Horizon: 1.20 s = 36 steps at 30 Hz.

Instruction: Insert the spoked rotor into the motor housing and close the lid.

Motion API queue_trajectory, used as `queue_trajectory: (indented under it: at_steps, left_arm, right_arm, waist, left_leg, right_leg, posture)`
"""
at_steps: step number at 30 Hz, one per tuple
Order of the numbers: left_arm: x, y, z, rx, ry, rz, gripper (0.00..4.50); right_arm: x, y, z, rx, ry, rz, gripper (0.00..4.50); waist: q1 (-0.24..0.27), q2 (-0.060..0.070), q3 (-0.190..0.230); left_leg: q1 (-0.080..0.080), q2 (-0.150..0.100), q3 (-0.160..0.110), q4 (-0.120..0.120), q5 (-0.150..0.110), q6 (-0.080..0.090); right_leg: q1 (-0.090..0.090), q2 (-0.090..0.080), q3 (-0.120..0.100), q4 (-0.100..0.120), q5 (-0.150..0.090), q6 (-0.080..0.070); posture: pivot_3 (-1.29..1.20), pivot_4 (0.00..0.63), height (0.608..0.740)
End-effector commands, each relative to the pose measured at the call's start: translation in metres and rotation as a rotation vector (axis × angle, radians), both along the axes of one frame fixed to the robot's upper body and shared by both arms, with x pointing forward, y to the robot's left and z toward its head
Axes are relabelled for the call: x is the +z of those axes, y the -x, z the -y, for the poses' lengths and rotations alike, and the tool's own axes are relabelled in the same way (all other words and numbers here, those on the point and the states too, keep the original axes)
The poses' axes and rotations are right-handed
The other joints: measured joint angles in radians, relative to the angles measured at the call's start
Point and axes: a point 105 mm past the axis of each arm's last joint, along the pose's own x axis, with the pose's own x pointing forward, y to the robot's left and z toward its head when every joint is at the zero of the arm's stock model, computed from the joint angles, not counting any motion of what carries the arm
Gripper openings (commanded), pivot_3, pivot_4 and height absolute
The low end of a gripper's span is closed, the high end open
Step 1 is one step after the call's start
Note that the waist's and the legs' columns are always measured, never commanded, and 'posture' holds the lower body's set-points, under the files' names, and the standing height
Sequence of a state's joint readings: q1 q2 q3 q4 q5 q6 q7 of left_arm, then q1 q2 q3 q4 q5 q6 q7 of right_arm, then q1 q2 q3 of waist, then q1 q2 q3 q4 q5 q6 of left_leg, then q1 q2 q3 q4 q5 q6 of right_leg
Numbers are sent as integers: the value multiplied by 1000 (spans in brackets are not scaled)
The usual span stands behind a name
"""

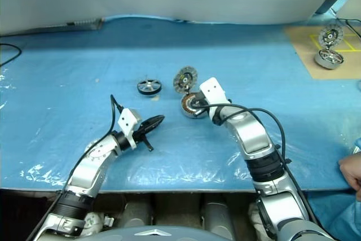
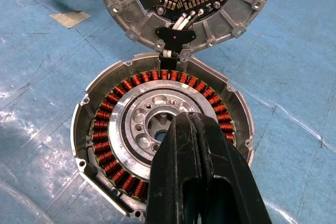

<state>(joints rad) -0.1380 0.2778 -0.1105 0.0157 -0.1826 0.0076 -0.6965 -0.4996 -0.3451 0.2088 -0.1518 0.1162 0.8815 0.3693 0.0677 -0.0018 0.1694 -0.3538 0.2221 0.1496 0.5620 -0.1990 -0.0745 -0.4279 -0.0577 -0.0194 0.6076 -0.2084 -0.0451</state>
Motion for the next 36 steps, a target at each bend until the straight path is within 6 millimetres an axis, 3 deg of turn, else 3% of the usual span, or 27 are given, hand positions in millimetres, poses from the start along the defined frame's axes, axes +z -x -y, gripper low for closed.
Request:
queue_trajectory:
  at_steps: [1, 9, 18, 28, 36]
  left_arm:
    - [7, 3, 4, -17, 16, 32, 27]
    - [6, 5, 7, -17, 25, 27, 27]
    - [7, 6, 11, -26, 29, 24, 27]
    - [9, 5, 13, -35, 27, 18, 27]
    - [7, 8, 13, -34, 28, 16, 27]
  right_arm:
    - [10, 0, -4, 22, 16, 22, 0]
    - [5, -2, -5, 1, 40, -22, 0]
    - [0, 3, -25, 65, 48, -70, 0]
    - [-1, 5, -19, 54, 58, -82, 0]
    - [41, 10, -15, 107, -63, 33, 0]
  waist:
    - [0, 0, 0]
    - [0, 0, 0]
    - [-1, 0, 0]
    - [0, 0, 0]
    - [1, 0, 0]
  left_leg:
    - [0, 0, 0, 0, 0, 0]
    - [1, 0, 0, 0, 0, 0]
    - [3, 0, 0, 0, 0, 0]
    - [3, 0, 0, 0, 0, 0]
    - [3, 0, 0, 0, 0, 0]
  right_leg:
    - [0, 0, 0, 0, 0, 0]
    - [1, 0, 0, 0, 0, 0]
    - [2, 0, 0, 1, 0, 0]
    - [3, 0, 1, 1, 0, 0]
    - [3, 0, 0, 1, 0, 0]
  posture:
    - [0, 150, 740]
    - [0, 150, 740]
    - [0, 150, 740]
    - [0, 150, 740]
    - [0, 150, 740]
